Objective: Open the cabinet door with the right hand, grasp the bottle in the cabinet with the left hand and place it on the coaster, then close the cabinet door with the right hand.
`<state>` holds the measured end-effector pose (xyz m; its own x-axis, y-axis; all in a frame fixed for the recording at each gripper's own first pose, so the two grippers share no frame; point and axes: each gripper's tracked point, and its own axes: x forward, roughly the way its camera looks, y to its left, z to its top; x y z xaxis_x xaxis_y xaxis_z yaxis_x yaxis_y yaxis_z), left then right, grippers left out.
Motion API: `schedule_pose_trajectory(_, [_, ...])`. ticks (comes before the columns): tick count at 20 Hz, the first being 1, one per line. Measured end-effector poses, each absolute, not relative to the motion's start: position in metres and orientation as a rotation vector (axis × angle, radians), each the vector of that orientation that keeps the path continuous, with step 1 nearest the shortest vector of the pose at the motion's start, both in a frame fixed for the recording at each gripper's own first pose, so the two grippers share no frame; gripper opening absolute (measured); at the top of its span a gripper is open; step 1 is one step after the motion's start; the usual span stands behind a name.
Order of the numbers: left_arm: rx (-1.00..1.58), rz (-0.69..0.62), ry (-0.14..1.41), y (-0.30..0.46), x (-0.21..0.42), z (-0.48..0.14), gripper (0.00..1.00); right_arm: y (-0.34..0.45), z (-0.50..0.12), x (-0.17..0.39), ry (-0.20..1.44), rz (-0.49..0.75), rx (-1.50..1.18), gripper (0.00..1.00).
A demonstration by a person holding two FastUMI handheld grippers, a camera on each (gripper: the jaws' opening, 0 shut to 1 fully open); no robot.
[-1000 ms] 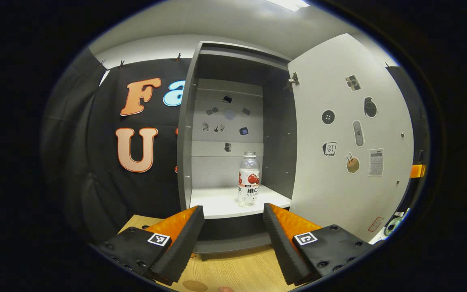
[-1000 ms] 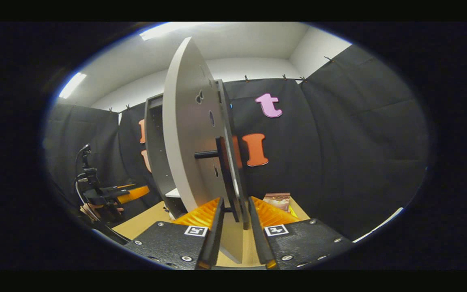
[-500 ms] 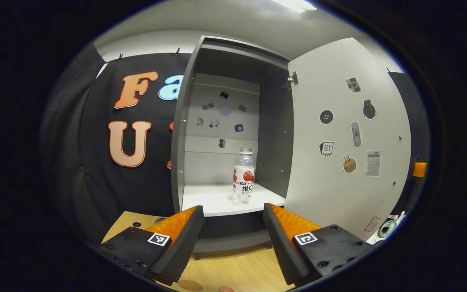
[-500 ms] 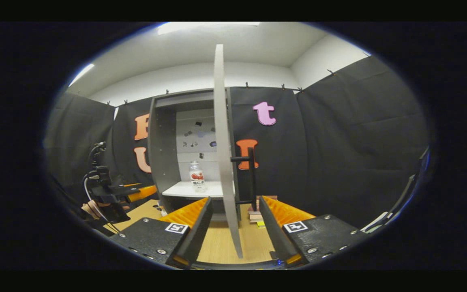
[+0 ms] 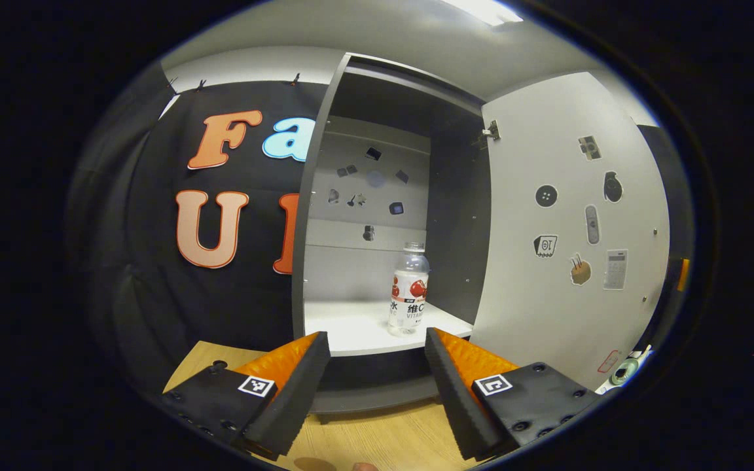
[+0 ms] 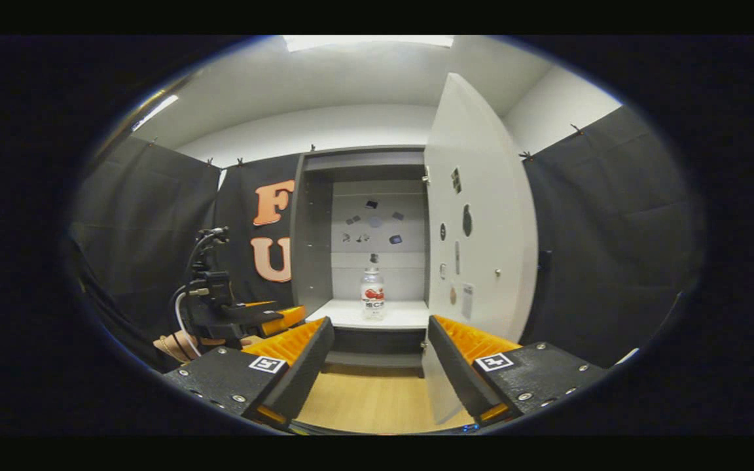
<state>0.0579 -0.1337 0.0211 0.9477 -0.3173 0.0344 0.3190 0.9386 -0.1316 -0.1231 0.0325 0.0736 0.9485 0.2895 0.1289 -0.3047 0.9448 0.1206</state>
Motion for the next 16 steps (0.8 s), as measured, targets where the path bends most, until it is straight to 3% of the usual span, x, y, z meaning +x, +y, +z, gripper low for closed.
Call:
schedule_pose_trajectory(2, [-0.133,-0.346,-0.017,-0.137,0.068,0.021,0.95,0.046,0.077,-0.116,-0.12,0.314,0.184,0.96])
schedule_pose_trajectory(5, [-0.124,-0.391,-0.037,-0.149,0.083,0.026,0.95,0.056,0.084,-0.09,-0.143,0.289,0.227,0.97])
schedule_pose_trajectory(9, [-0.119,-0.442,-0.062,-0.168,0.112,0.028,0.96,0.048,0.079,-0.049,-0.172,0.145,0.206,0.93])
schedule_pose_trajectory(10, [-0.119,-0.452,-0.063,-0.173,0.12,0.028,0.96,0.045,0.079,-0.045,-0.176,0.109,0.181,0.97])
schedule_pose_trajectory(11, [-0.116,-0.461,-0.067,-0.178,0.128,0.029,0.96,0.044,0.077,-0.039,-0.174,0.081,0.149,0.93])
schedule_pose_trajectory(12, [-0.108,-0.463,-0.068,-0.182,0.138,0.028,0.96,0.045,0.074,-0.035,-0.167,0.057,0.117,0.97])
schedule_pose_trajectory(14, [-0.092,-0.472,-0.078,-0.191,0.158,0.03,0.96,0.048,0.073,-0.029,-0.157,0.022,0.052,0.93])
schedule_pose_trajectory(16, [-0.091,-0.492,-0.086,-0.203,0.177,0.031,0.96,0.052,0.074,-0.026,-0.161,-0.009,0.008,0.97])
